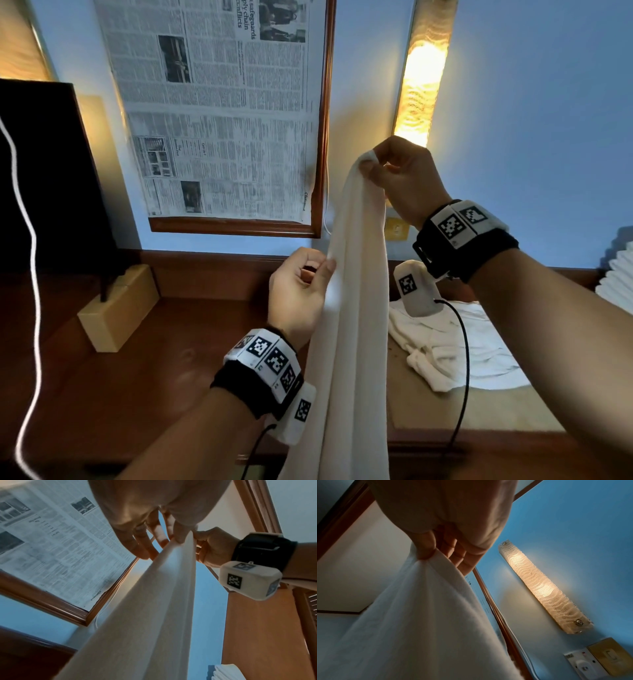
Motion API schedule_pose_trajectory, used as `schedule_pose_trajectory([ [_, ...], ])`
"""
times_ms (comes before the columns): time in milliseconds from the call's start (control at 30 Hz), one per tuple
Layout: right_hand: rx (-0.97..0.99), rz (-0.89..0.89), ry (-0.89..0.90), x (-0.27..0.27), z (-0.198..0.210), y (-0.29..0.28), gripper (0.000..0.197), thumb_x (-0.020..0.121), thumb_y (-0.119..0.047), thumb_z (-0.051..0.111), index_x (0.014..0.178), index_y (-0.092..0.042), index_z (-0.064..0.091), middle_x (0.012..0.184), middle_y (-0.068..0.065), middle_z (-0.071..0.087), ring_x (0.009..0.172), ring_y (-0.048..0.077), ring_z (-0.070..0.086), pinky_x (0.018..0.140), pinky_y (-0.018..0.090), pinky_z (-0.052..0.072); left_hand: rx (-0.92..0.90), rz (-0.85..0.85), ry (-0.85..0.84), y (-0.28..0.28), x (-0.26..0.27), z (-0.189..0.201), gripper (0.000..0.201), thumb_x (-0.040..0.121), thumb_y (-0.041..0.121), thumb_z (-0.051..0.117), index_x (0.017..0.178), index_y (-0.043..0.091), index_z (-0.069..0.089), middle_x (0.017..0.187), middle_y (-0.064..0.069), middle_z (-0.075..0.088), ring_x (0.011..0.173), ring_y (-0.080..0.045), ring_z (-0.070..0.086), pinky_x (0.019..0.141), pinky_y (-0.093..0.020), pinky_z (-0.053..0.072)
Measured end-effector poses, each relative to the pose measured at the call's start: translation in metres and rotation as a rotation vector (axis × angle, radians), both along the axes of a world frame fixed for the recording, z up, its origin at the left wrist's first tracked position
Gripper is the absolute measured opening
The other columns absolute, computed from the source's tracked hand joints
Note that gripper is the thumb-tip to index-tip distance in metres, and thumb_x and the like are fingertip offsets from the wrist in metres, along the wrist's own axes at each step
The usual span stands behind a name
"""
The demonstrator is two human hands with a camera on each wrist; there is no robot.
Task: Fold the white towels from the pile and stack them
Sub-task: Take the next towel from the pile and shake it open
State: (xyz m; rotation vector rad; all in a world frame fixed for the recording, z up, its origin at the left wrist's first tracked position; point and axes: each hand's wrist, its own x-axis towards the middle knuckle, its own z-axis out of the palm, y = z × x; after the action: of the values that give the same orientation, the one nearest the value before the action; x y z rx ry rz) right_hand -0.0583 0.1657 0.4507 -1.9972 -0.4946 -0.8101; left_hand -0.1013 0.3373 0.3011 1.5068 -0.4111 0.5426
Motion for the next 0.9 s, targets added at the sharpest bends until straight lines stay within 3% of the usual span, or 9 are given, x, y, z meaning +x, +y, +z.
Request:
schedule_pose_trajectory([
  [133,0.003,-0.002,-0.002,0.001,0.001,-0.002,0.009,0.091,-0.021,0.067,0.091,-0.013,0.063,0.089,0.003,0.064,0.089,0.024,0.064,0.081,0.043,0.057,-0.009,0.126,-0.011,-0.006,0.001,-0.006,0.016,0.092,0.031,0.071,0.080,0.024,0.062,0.066,0.006,0.056,0.056,-0.011,0.049,0.055,-0.028,0.043],
  [267,0.002,-0.009,-0.013,0.000,0.002,0.002,0.009,0.092,-0.022,0.066,0.091,-0.014,0.062,0.089,0.001,0.063,0.086,0.019,0.061,0.079,0.033,0.054,0.081,-0.052,0.104,-0.005,-0.002,-0.018,0.021,0.084,0.049,0.073,0.085,0.030,0.065,0.075,0.002,0.064,0.067,-0.019,0.067,0.064,-0.044,0.058],
  [333,0.005,-0.016,-0.013,-0.001,0.002,0.003,0.009,0.092,-0.022,0.066,0.091,-0.015,0.062,0.089,0.001,0.062,0.085,0.018,0.060,0.079,0.032,0.052,0.094,-0.042,0.089,-0.001,-0.006,-0.022,0.019,0.086,0.040,0.072,0.078,0.026,0.062,0.069,0.005,0.061,0.065,-0.016,0.060,0.065,-0.039,0.054],
  [433,-0.005,-0.031,-0.010,-0.003,0.003,0.007,0.008,0.093,-0.022,0.066,0.090,-0.016,0.061,0.088,0.000,0.061,0.086,0.019,0.060,0.080,0.033,0.052,0.072,-0.019,0.046,0.008,-0.006,-0.020,0.021,0.087,0.029,0.072,0.076,0.018,0.060,0.073,-0.003,0.063,0.070,-0.022,0.060,0.069,-0.037,0.050],
  [567,-0.027,-0.049,0.003,-0.006,0.004,0.015,0.009,0.093,-0.024,0.065,0.092,-0.017,0.060,0.088,-0.003,0.060,0.088,0.021,0.060,0.080,0.033,0.051,-0.024,-0.089,0.109,0.019,-0.008,-0.010,0.021,0.090,0.002,0.070,0.078,0.008,0.054,0.060,0.011,0.050,0.057,-0.007,0.044,0.060,-0.017,0.040],
  [633,-0.044,-0.070,0.017,-0.007,0.004,0.019,0.008,0.093,-0.024,0.065,0.092,-0.017,0.060,0.088,-0.003,0.060,0.087,0.021,0.059,0.079,0.032,0.050,-0.067,-0.173,0.113,0.025,-0.014,-0.007,0.014,0.091,0.012,0.071,0.087,0.007,0.059,0.059,0.014,0.051,0.059,-0.006,0.046,0.062,-0.017,0.041],
  [733,-0.052,-0.108,0.024,-0.009,0.003,0.026,0.008,0.094,-0.024,0.065,0.092,-0.018,0.059,0.088,-0.004,0.060,0.086,0.020,0.059,0.078,0.031,0.048,-0.051,-0.249,0.126,0.037,-0.024,-0.003,0.026,0.095,0.032,0.061,0.106,0.009,0.068,0.076,0.005,0.067,0.075,-0.011,0.062,0.073,-0.023,0.050],
  [833,-0.046,-0.127,0.029,-0.014,0.001,0.040,0.008,0.094,-0.023,0.064,0.093,-0.017,0.059,0.089,-0.004,0.060,0.089,0.020,0.059,0.079,0.029,0.048,-0.012,-0.272,0.138,0.053,-0.027,-0.005,0.016,0.097,0.029,0.061,0.091,0.015,0.066,0.078,0.006,0.069,0.075,-0.008,0.064,0.069,-0.026,0.051],
  [900,-0.053,-0.131,0.028,-0.018,-0.001,0.051,0.008,0.094,-0.023,0.063,0.095,-0.016,0.058,0.092,-0.003,0.059,0.090,0.019,0.058,0.079,0.029,0.047,0.031,-0.262,0.152,0.061,-0.031,-0.007,0.018,0.092,0.036,0.068,0.087,0.020,0.062,0.078,0.008,0.069,0.072,-0.007,0.066,0.066,-0.026,0.053],
])
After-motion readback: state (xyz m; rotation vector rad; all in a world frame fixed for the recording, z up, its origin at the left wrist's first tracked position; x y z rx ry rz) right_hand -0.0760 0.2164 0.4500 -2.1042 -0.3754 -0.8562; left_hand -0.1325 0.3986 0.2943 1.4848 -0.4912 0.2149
